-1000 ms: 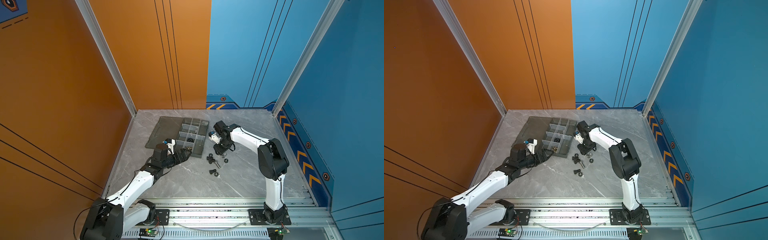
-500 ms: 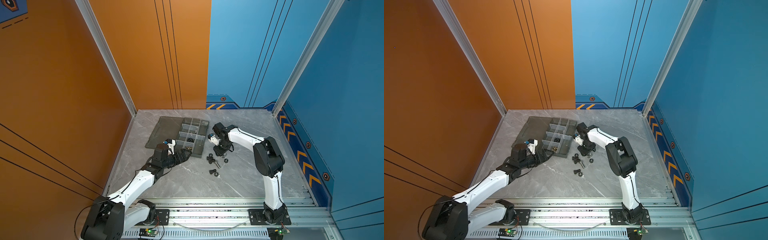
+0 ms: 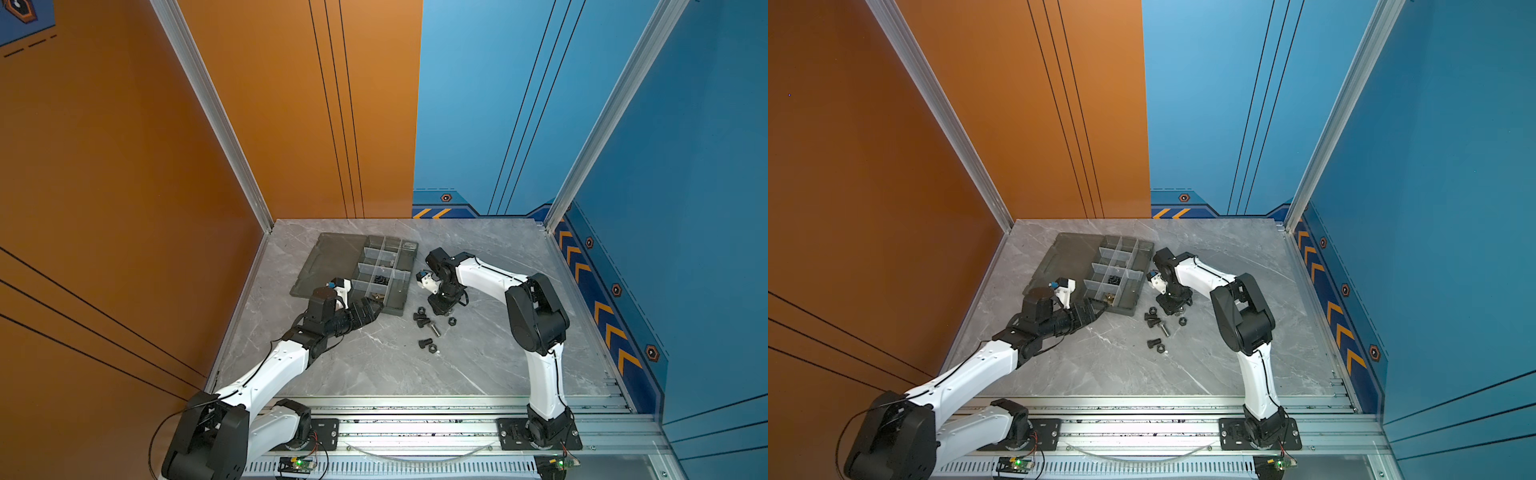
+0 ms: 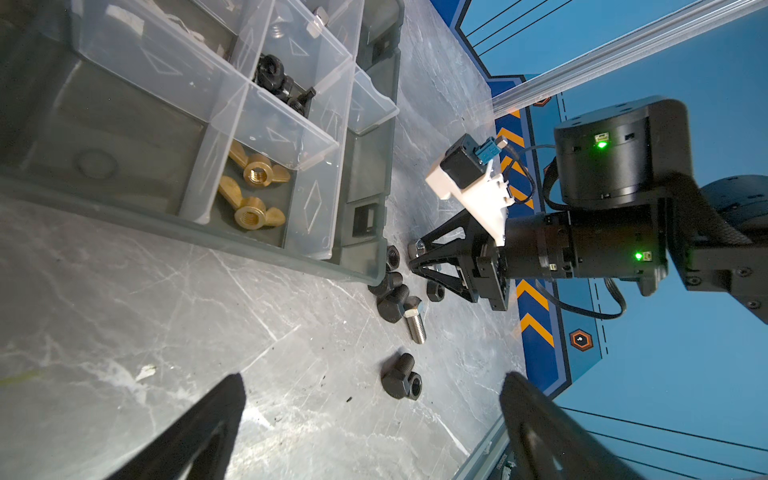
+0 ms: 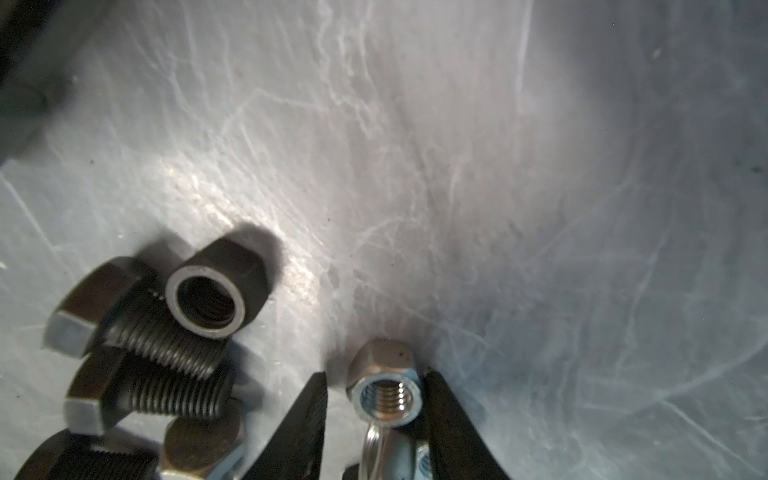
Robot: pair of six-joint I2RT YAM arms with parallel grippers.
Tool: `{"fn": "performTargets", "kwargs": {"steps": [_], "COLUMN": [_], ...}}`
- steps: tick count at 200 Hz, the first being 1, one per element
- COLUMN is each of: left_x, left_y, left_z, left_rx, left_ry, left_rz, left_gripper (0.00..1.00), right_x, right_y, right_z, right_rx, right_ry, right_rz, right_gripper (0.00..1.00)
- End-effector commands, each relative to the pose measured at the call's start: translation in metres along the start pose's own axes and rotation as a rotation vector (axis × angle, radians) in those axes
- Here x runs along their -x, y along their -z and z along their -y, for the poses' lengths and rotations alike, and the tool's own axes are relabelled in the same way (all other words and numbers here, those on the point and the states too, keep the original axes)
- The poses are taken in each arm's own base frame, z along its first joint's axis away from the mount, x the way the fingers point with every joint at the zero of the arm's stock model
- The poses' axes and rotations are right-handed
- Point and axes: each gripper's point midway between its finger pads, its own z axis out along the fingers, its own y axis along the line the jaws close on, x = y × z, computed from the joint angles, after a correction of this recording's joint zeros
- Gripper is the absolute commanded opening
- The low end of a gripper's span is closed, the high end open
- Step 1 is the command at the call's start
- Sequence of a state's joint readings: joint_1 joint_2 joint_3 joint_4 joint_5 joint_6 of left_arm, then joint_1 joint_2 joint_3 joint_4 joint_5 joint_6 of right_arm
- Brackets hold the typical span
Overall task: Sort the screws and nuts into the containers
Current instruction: 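Lower the right gripper and close on a third silver hex nut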
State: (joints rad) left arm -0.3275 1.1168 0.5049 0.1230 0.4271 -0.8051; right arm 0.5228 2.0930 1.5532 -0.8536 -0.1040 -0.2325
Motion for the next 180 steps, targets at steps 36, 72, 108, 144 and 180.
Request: {"fn": "performTargets", "kwargs": {"steps": [36,72,108,144,180], "left_x": [0.007,0.007,0.008,0.008,0.008], "left_y": [0.000,0.000,0.000,-0.001,0.000], "left_z": [0.007,0.006,0.007,0.007,0.007], "left_rx": [-0.015,-0.014,-0.015,-0.016,-0.014], "left_ry": [-0.021,-0.020,-0.023,-0.025,-0.023], "left_rz": [0.022,0.022,0.026,0.022,0.025], "left_gripper": [0.98,0.98,0.98,0.98,0.98], "right_x": [-0.008,-0.005,-0.005,-0.004,-0.001], "right_y": [-0.010,-0.014,-0.018,-0.020,-0.019], "right_z": [-0.004,-0.004,-0.005,-0.005,-0.004], "right_rx": [0.038,0.039,0.046,0.046,0.040], "right_ry": [-0.012,-0.022,-0.029,-0.032,-0.039], "right_rz": [-0.027,-0.029,-0.034,-0.037,-0.024], "right_gripper": [0.31,0.31,0.32,0.33,0.25]}}
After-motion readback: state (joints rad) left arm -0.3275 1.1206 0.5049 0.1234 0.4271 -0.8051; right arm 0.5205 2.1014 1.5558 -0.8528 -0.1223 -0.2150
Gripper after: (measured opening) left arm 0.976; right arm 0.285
